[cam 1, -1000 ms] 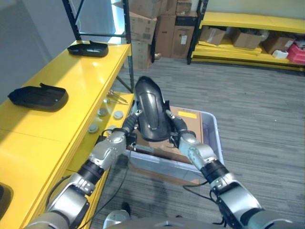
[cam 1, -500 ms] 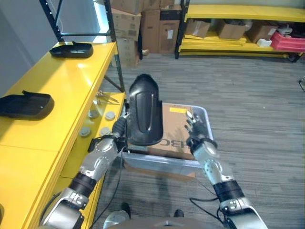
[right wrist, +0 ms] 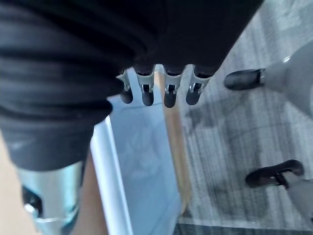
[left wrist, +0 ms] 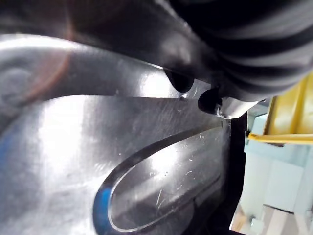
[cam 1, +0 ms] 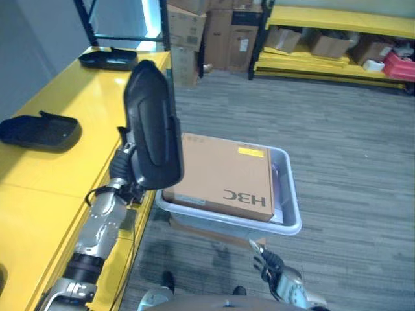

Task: Move parts from the plastic box to the shelf.

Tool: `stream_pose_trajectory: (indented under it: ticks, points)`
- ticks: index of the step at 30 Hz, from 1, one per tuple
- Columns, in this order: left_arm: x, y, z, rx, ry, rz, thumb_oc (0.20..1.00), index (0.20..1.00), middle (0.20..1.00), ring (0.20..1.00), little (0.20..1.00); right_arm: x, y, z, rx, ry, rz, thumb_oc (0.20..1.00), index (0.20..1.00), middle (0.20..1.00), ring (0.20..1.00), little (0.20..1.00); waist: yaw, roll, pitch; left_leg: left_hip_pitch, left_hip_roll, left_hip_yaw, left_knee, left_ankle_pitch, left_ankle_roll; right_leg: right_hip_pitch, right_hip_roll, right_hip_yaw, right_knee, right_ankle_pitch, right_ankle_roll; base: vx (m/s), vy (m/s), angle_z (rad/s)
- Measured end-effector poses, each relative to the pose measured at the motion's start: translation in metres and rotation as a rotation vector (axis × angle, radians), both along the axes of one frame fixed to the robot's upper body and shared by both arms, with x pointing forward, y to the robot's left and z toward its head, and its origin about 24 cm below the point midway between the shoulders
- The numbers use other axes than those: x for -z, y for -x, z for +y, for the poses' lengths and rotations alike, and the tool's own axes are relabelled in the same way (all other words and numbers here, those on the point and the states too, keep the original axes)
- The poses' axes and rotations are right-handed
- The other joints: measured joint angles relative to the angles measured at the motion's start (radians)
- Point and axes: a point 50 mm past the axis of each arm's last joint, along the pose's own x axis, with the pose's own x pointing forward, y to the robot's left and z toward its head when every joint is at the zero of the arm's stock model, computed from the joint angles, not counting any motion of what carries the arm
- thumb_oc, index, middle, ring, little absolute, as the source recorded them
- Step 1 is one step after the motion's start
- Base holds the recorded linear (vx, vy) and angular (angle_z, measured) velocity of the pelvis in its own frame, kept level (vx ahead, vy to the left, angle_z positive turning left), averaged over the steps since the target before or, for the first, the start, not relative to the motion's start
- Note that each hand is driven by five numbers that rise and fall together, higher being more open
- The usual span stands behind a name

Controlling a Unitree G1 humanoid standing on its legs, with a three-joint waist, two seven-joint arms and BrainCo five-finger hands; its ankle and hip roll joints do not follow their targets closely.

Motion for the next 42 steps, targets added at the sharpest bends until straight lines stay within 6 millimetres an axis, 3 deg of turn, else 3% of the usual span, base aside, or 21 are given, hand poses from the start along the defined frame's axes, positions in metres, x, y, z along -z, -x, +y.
stream_pose_trajectory:
  ticks: [4,5,8,9,11,13,14,15,18,19,20,21,22,23,24,28,33,35,39,40,42]
  points:
    - [-0.027,0.016,0.014,-0.027,0.003,-0.13,0.2,0.2,0.2,0.2,0.2,0.01,0.019,-0.016,-0.079,0.071,0.077,1.0,1.0,1.0,1.0,1.0,0.06,0.036,0.004,-0.03,0.034,-0.079,0.0,0.029,-0.028,0.021,0.055,-0.01,-0.017,-0.021,-0.003,-0.11,-0.216,0.59]
    - [-0.036,0.02,0.015,-0.034,0.006,-0.173,0.2,0.2,0.2,0.2,0.2,0.008,0.019,-0.026,-0.139,0.115,0.082,1.0,1.0,1.0,1.0,1.0,0.087,0.066,0.009,-0.051,0.057,-0.118,0.007,0.038,-0.051,0.021,0.089,-0.014,-0.009,-0.031,-0.018,-0.1,-0.208,0.6]
    - [-0.041,0.027,0.019,-0.065,0.007,-0.2,0.2,0.2,0.2,0.2,0.2,0.006,0.017,-0.035,-0.187,0.159,0.084,1.0,1.0,1.0,1.0,1.0,0.117,0.097,0.015,-0.086,0.085,-0.145,0.031,0.03,-0.055,0.005,0.124,-0.034,0.034,-0.051,-0.05,-0.07,-0.194,0.46]
    - [-0.041,0.031,0.022,-0.09,0.001,-0.197,0.2,0.2,0.2,0.2,0.2,0.006,0.018,-0.036,-0.215,0.179,0.09,1.0,1.0,1.0,1.0,1.0,0.129,0.101,0.018,-0.114,0.097,-0.145,0.044,-0.016,-0.06,0.002,0.139,-0.06,0.055,-0.07,-0.066,-0.05,-0.166,0.88]
    - [-0.044,0.031,0.025,-0.108,-0.016,-0.207,0.2,0.2,0.2,0.2,0.2,0.008,0.023,-0.035,-0.23,0.187,0.11,1.0,1.0,1.0,1.0,1.0,0.118,0.073,0.027,-0.148,0.102,-0.086,0.044,-0.135,-0.053,0.007,0.126,-0.112,0.052,-0.082,-0.099,-0.03,-0.091,1.4]
    - [-0.043,0.031,0.03,-0.139,-0.03,-0.204,0.2,0.2,0.2,0.2,0.2,0.012,0.031,-0.038,-0.222,0.193,0.144,1.0,1.0,1.0,1.0,1.0,0.116,0.053,0.047,-0.148,0.116,0.075,0.063,-0.142,-0.026,0.032,0.099,-0.198,0.033,-0.083,-0.117,0.01,-0.036,1.38]
    - [-0.041,0.033,0.032,-0.163,-0.036,-0.189,0.2,0.2,0.2,0.2,0.2,0.016,0.046,-0.044,-0.231,0.215,0.194,1.0,1.0,1.0,1.0,1.0,0.123,0.069,0.047,-0.128,0.125,0.178,0.078,-0.18,-0.007,0.06,0.099,-0.252,0.05,-0.1,-0.104,-0.03,0.025,1.39]
    - [-0.04,0.032,0.033,-0.179,-0.041,-0.185,0.2,0.2,0.2,0.2,0.2,0.017,0.05,-0.042,-0.247,0.222,0.204,1.0,1.0,1.0,1.0,1.0,0.12,0.077,0.052,-0.13,0.125,0.199,0.082,-0.193,0.004,0.081,0.101,-0.291,0.063,-0.111,-0.093,-0.09,0.054,1.42]
    - [-0.04,0.033,0.035,-0.239,-0.053,-0.174,0.2,0.2,0.2,0.2,0.2,0.02,0.053,-0.036,-0.315,0.242,0.214,1.0,1.0,1.0,1.0,1.0,0.111,0.066,0.054,-0.136,0.104,0.229,0.092,-0.244,-0.035,0.068,0.063,-0.31,0.102,-0.154,-0.104,-0.06,0.066,0.92]
    - [-0.038,0.033,0.038,-0.271,-0.06,-0.162,0.2,0.2,0.2,0.2,0.2,0.022,0.054,-0.031,-0.355,0.248,0.222,1.0,1.0,1.0,1.0,1.0,0.119,0.044,0.061,-0.148,0.095,0.257,0.124,-0.202,-0.009,0.074,0.029,-0.339,0.101,-0.145,-0.113,-0.01,0.129,0.8]
    - [-0.036,0.034,0.047,-0.338,-0.07,-0.145,0.2,0.2,0.2,0.2,0.2,0.023,0.05,-0.024,-0.392,0.251,0.21,1.0,1.0,1.0,1.0,1.0,0.128,0.036,0.05,-0.142,0.061,0.295,0.188,-0.147,-0.002,0.092,-0.01,-0.371,0.108,-0.139,-0.076,0.0,0.155,0.8]
    - [-0.035,0.034,0.047,-0.348,-0.065,-0.139,0.2,0.2,0.2,0.2,0.2,0.024,0.051,-0.023,-0.4,0.254,0.21,1.0,1.0,1.0,1.0,1.0,0.119,0.046,0.046,-0.123,0.056,0.32,0.201,-0.123,0.027,0.112,-0.006,-0.396,0.12,-0.135,-0.046,0.04,0.177,1.02]
    - [-0.033,0.035,0.044,-0.346,-0.064,-0.136,0.2,0.2,0.2,0.2,0.2,0.026,0.061,-0.022,-0.414,0.252,0.239,1.0,1.0,1.0,1.0,1.0,0.118,0.076,0.023,-0.102,0.05,0.324,0.185,-0.022,0.057,0.129,0.004,-0.43,0.139,-0.149,-0.024,0.07,0.15,1.1]
    - [-0.034,0.036,0.045,-0.349,-0.075,-0.143,0.2,0.2,0.2,0.2,0.2,0.028,0.065,-0.027,-0.412,0.266,0.271,1.0,1.0,1.0,1.0,1.0,0.121,0.097,0.003,-0.08,0.03,0.316,0.134,-0.005,0.104,0.142,0.004,-0.452,0.162,-0.174,-0.005,0.11,0.233,1.55]
    - [-0.037,0.035,0.046,-0.358,-0.094,-0.15,0.2,0.2,0.2,0.2,0.2,0.029,0.06,-0.021,-0.428,0.269,0.259,1.0,1.0,1.0,1.0,1.0,0.132,0.074,0.001,-0.085,-0.018,0.273,0.103,0.028,0.107,0.14,0.013,-0.405,0.15,-0.21,-0.002,0.11,0.218,1.63]
    - [-0.022,0.055,0.073,-0.475,-0.124,-0.059,0.2,0.2,0.2,0.2,0.2,0.02,0.024,-0.02,-0.443,0.3,0.172,1.0,1.0,1.0,1.0,1.0,0.194,0.069,-0.003,-0.06,-0.082,0.223,0.018,0.009,0.11,0.142,0.006,-0.336,0.16,-0.253,0.002,0.12,0.214,0.78]
    - [-0.021,0.074,0.099,-0.571,-0.151,-0.046,0.2,0.2,0.2,0.2,0.2,0.011,-0.009,-0.012,-0.442,0.318,0.107,1.0,1.0,1.0,1.0,1.0,0.268,0.051,-0.003,-0.035,-0.158,0.165,0.02,-0.011,0.132,0.177,-0.049,-0.33,0.203,-0.265,0.024,0.11,0.237,0.41]
    - [-0.022,0.076,0.101,-0.555,-0.161,-0.052,0.2,0.2,0.2,0.2,0.2,0.011,-0.012,-0.003,-0.435,0.297,0.093,1.0,1.0,1.0,1.0,1.0,0.259,0.047,0.001,-0.022,-0.171,0.144,0.026,-0.023,0.156,0.164,-0.076,-0.318,0.289,-0.269,0.03,0.09,0.341,0.32]
    - [-0.02,0.062,0.093,-0.469,-0.176,-0.058,0.2,0.2,0.2,0.2,0.2,0.015,0.004,-0.005,-0.409,0.284,0.125,1.0,1.0,1.0,1.0,1.0,0.191,0.036,0.047,-0.009,-0.19,0.108,0.083,-0.071,0.206,-0.036,-0.213,-0.166,0.826,-0.182,0.041,0.04,0.255,0.37]
    - [-0.022,0.057,0.089,-0.442,-0.199,-0.058,0.2,0.2,0.2,0.2,0.2,0.019,0.012,-0.007,-0.41,0.281,0.156,1.0,1.0,1.0,1.0,1.0,0.156,0.029,0.073,-0.011,-0.194,0.085,0.079,-0.079,0.21,-0.152,-0.191,-0.073,0.934,-0.23,0.082,-0.04,0.034,0.53]
    - [-0.027,0.051,0.087,-0.406,-0.241,-0.06,0.2,0.2,0.2,0.2,0.2,0.015,0.008,-0.011,-0.398,0.292,0.12,1.0,1.0,1.0,1.0,1.0,0.124,0.029,0.099,-0.027,-0.188,0.053,0.077,-0.062,0.187,-0.265,-0.118,-0.034,0.896,-0.278,0.063,0.04,-0.056,0.3]
